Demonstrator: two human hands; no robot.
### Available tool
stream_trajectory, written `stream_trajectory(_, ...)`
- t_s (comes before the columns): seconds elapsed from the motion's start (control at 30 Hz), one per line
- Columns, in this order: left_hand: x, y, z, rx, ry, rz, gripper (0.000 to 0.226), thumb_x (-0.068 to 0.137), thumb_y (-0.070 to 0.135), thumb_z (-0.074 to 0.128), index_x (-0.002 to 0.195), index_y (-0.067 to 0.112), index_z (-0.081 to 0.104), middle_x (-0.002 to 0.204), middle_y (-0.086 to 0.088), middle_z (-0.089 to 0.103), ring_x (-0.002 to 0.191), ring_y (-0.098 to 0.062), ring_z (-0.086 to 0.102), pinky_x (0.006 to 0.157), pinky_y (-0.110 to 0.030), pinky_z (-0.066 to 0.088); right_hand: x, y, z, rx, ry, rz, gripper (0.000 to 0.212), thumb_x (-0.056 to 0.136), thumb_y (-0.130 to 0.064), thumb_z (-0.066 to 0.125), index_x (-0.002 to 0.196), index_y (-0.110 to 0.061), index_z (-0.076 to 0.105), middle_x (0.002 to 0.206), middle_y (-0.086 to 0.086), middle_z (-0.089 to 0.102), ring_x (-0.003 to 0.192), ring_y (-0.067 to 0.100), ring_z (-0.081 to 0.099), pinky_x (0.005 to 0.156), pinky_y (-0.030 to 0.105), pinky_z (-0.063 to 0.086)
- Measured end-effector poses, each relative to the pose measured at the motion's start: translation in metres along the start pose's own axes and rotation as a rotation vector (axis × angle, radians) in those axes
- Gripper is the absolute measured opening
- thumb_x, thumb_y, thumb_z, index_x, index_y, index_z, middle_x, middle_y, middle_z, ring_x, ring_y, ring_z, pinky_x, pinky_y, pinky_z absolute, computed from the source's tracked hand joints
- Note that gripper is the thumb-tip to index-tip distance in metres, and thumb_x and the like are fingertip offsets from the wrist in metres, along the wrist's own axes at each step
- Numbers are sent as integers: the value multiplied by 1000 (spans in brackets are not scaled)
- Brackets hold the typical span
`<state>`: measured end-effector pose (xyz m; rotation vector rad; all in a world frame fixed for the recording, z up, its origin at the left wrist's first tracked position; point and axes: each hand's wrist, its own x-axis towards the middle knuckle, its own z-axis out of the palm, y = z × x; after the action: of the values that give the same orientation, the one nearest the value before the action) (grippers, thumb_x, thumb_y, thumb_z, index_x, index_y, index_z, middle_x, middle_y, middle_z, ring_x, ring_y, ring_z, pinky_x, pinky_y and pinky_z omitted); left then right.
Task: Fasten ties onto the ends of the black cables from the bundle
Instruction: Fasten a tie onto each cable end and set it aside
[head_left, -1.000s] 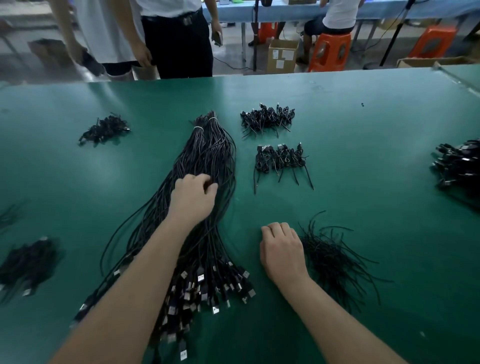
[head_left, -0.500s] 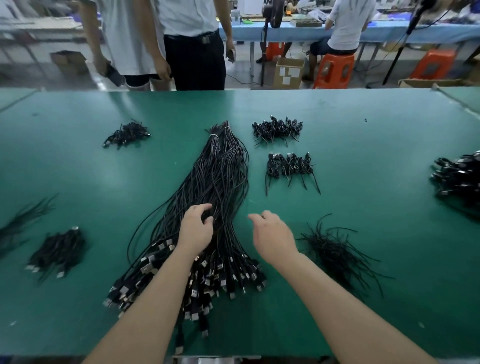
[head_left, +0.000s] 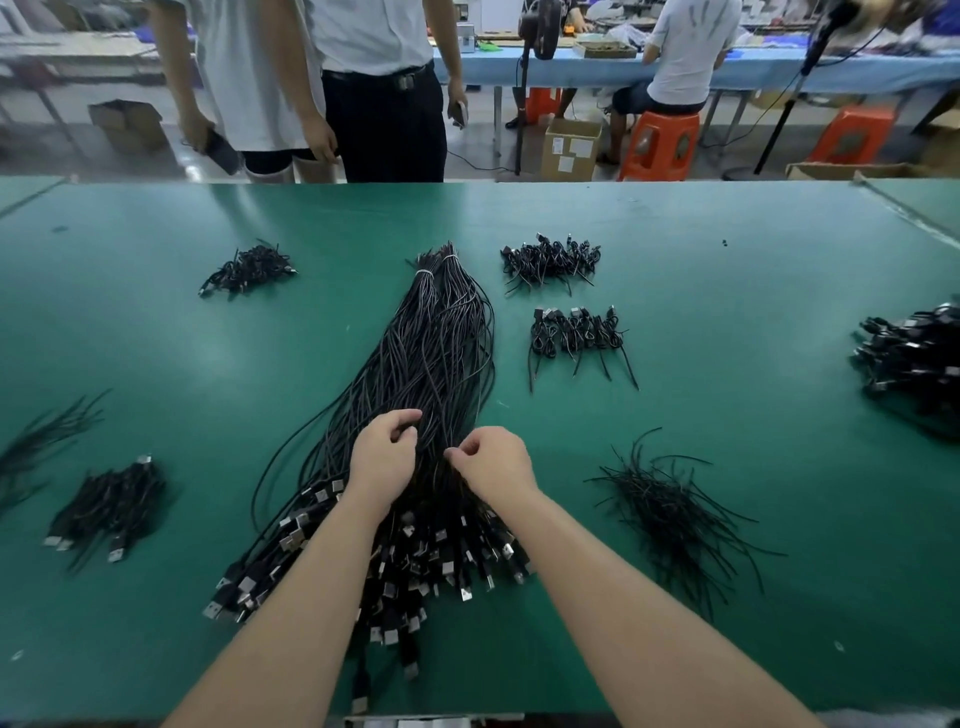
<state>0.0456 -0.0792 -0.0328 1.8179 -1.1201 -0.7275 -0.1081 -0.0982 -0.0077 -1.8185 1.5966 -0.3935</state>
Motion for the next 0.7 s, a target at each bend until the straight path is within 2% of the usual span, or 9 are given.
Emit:
stream_trajectory(0.07,1,0,0,-32,2,-7,28,100,12,53,118,26,70,107,11,66,77,6,60,59,-5,43,0,3,-6,186,37,97,9,92,-28,71,95,-22,64,83,-7,64,79,13,63,75,30,51)
stream_trajectory(0.13,1,0,0,-43,-1,-15,26,100,13,55,115,28,71,103,11,67,74,4,59,55,-1,42,-3,6,-11,518,37,233,22,94,-15,67,114,-15,58,83,-3,65,71,11,64,73,31,56)
stream_trajectory(0.2,2,0,0,-21,-4,-16,24,100,15,56,113,29,71,103,11,68,79,0,60,54,-1,41,-7,8,-20,842,2,346,24,98,-5,60,121,-8,56,78,5,64,59,12,62,59,27,57)
stream_trajectory(0.27,3,1,0,15,-16,-13,23,101,17,55,114,28,71,102,9,68,77,-3,60,55,-4,43,-11,12,-34,945,-35,390,19,99,-4,58,117,-4,63,77,5,61,55,11,55,47,22,50)
stream_trajectory(0.4,-1,13,6,221,59,168,24,101,15,53,114,16,74,106,-2,71,94,-22,60,82,-34,53,-21,17,-60,882,-87,324,17,102,-10,54,101,-6,70,74,1,56,46,7,38,40,20,32)
stream_trajectory(0.47,-4,30,15,212,66,181,25,102,21,51,109,16,74,97,-1,74,87,-22,62,74,-35,52,-25,16,-70,808,-79,267,20,103,-13,52,99,-6,71,72,0,53,42,5,33,40,20,27)
stream_trajectory(0.53,-5,55,28,-40,-76,-57,27,105,34,48,105,17,70,90,0,77,68,-14,67,61,-29,48,-29,14,-75,730,-81,217,22,102,-14,52,97,-6,72,69,0,51,39,5,29,39,20,24)
stream_trajectory(0.6,-5,78,41,-402,-288,-344,33,106,38,46,106,11,65,84,-2,78,63,-14,71,59,-29,50,-33,11,-78,642,-106,180,24,100,-15,53,96,-2,72,68,2,50,39,7,28,39,21,23)
stream_trajectory(0.7,-3,97,50,-737,-365,-480,27,106,27,50,93,8,65,66,1,72,54,-11,67,53,-27,47,-40,12,-82,519,-150,138,27,100,-19,54,97,2,72,71,7,50,42,9,27,39,20,24)
